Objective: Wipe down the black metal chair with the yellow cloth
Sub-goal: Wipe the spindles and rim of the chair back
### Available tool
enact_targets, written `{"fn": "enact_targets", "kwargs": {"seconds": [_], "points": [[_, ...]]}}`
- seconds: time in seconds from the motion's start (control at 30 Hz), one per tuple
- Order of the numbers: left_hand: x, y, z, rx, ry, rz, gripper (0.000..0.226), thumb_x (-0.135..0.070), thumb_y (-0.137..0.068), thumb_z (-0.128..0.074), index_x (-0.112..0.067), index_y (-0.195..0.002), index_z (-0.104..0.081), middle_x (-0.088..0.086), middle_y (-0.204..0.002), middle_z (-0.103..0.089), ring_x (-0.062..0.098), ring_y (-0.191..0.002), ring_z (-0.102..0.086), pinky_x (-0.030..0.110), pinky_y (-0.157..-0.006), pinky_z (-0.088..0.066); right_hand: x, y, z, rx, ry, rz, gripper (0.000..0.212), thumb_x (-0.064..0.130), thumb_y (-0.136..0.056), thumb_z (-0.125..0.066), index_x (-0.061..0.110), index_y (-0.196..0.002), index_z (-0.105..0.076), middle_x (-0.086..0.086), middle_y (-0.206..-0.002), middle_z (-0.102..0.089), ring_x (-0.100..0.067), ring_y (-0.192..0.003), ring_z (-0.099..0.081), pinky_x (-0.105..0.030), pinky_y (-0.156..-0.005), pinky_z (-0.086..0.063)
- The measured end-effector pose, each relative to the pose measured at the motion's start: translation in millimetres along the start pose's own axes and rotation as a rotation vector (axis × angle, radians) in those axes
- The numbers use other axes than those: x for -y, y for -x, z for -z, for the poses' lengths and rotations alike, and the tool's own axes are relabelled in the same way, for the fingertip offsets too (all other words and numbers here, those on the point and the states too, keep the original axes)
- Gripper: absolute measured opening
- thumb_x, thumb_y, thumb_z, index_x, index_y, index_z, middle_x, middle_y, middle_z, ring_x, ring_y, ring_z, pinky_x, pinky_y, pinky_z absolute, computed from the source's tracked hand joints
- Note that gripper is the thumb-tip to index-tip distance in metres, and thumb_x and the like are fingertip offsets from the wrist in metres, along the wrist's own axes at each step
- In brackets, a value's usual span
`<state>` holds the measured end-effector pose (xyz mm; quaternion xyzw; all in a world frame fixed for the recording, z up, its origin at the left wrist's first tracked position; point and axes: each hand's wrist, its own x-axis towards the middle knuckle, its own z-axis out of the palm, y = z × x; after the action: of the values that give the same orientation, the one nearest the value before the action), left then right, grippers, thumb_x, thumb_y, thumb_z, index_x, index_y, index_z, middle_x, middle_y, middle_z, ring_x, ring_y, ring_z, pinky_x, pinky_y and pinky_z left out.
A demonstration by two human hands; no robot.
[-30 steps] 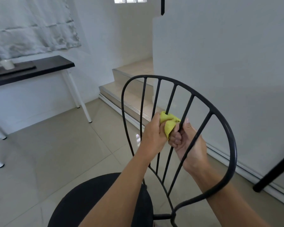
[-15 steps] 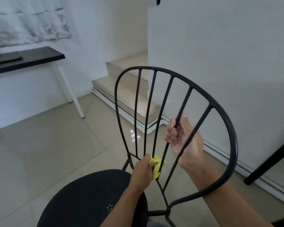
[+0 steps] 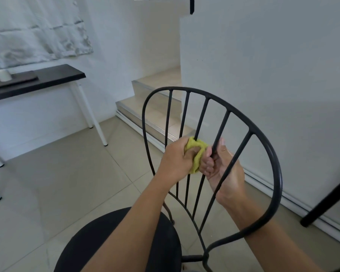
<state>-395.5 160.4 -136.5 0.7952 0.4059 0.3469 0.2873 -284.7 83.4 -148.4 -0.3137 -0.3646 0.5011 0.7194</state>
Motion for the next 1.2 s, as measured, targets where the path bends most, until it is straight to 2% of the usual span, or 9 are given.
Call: {"fn": "enact_targets", "kwargs": {"seconds": [0.33, 0.43, 0.5, 0.57, 0.63, 0.73, 0.8, 1.0, 1.2], "points": [[-56.9, -35.6, 23.5, -0.160, 0.091, -0.079, 0.025, -0.031, -0.093, -0.060, -0.008, -0.084, -0.061, 0.010, -0.073, -0.060, 0.016, -0.062, -0.050, 0.030, -0.058, -0.041, 0.7, 0.9, -0.3, -0.019, -0.036, -0.017, 0.045, 0.040, -0.105, -0.038, 0.013, -0.075, -0.058, -0.003, -0.062, -0.035, -0.015, -0.055, -0.028, -0.028, -0.055, -0.027], [-62.1, -29.0, 33.9, -0.281, 0.222, -0.055, 0.022, -0.034, -0.093, -0.057, -0.012, -0.090, -0.063, 0.007, -0.076, -0.062, 0.021, -0.067, -0.055, 0.035, -0.063, -0.046, 2.0, 3.8, 1.5, -0.064, 0.045, 0.007, 0.047, 0.042, -0.104, -0.040, 0.006, -0.082, -0.060, -0.005, -0.064, -0.046, -0.018, -0.059, -0.041, -0.030, -0.059, -0.037], [-57.7, -18.0, 44.6, -0.349, 0.284, -0.037, 0.021, -0.033, -0.095, -0.055, -0.014, -0.097, -0.064, 0.009, -0.088, -0.065, 0.025, -0.081, -0.060, 0.042, -0.074, -0.051, 2.7, 9.5, 6.5, -0.132, 0.162, 0.073, 0.045, 0.044, -0.102, -0.042, 0.007, -0.090, -0.065, -0.007, -0.080, -0.063, -0.021, -0.075, -0.059, -0.033, -0.074, -0.048], [-50.2, -0.3, 50.8, -0.354, 0.320, -0.008, 0.017, -0.031, -0.097, -0.054, -0.018, -0.100, -0.063, 0.007, -0.092, -0.065, 0.024, -0.086, -0.061, 0.043, -0.078, -0.053, 6.0, 20.3, 13.2, -0.167, 0.164, 0.121, 0.041, 0.047, -0.098, -0.050, 0.010, -0.097, -0.067, -0.006, -0.092, -0.067, -0.020, -0.086, -0.062, -0.037, -0.084, -0.047], [-45.2, 15.7, 48.6, -0.322, 0.338, 0.017, 0.016, -0.031, -0.098, -0.053, -0.019, -0.101, -0.063, 0.007, -0.093, -0.065, 0.022, -0.086, -0.062, 0.042, -0.078, -0.054, 9.9, 32.3, 17.3, -0.094, 0.065, 0.118, 0.039, 0.045, -0.095, -0.049, 0.009, -0.093, -0.063, -0.009, -0.083, -0.060, -0.022, -0.076, -0.055, -0.036, -0.075, -0.046], [-45.3, 25.6, 33.9, -0.254, 0.320, -0.016, 0.015, -0.031, -0.099, -0.054, -0.018, -0.102, -0.062, -0.002, -0.083, -0.062, 0.008, -0.073, -0.058, 0.023, -0.066, -0.049, 15.0, 42.1, 13.5, 0.065, 0.036, 0.063, 0.049, 0.055, -0.093, -0.048, 0.008, -0.079, -0.057, -0.008, -0.062, -0.044, -0.020, -0.057, -0.038, -0.031, -0.057, -0.035], [-53.5, 25.4, 22.1, -0.205, 0.272, -0.064, 0.014, -0.030, -0.098, -0.054, -0.017, -0.099, -0.060, -0.004, -0.077, -0.057, 0.005, -0.065, -0.051, 0.018, -0.060, -0.042, 16.9, 42.4, 11.3, 0.106, 0.047, 0.033, 0.055, 0.065, -0.088, -0.055, 0.011, -0.073, -0.053, -0.001, -0.058, -0.033, -0.015, -0.052, -0.027, -0.030, -0.053, -0.026], [-80.4, 3.9, -1.4, -0.045, 0.220, -0.179, 0.017, -0.030, -0.099, -0.054, -0.014, -0.104, -0.059, 0.001, -0.079, -0.062, 0.010, -0.066, -0.056, 0.023, -0.060, -0.046, 14.9, 41.3, 10.9, 0.079, 0.056, 0.004, 0.061, 0.075, -0.078, -0.061, 0.017, -0.064, -0.048, 0.004, -0.056, -0.030, -0.012, -0.051, -0.023, -0.032, -0.052, -0.020], [-55.1, 7.0, -13.9, -0.076, 0.258, -0.259, 0.020, -0.029, -0.100, -0.050, -0.010, -0.098, -0.058, 0.007, -0.077, -0.062, 0.020, -0.069, -0.059, 0.038, -0.063, -0.051, 11.5, 38.8, 9.8, 0.086, 0.051, 0.032, 0.059, 0.074, -0.081, -0.057, 0.020, -0.061, -0.045, 0.006, -0.054, -0.031, -0.010, -0.048, -0.025, -0.028, -0.048, -0.023]]}}
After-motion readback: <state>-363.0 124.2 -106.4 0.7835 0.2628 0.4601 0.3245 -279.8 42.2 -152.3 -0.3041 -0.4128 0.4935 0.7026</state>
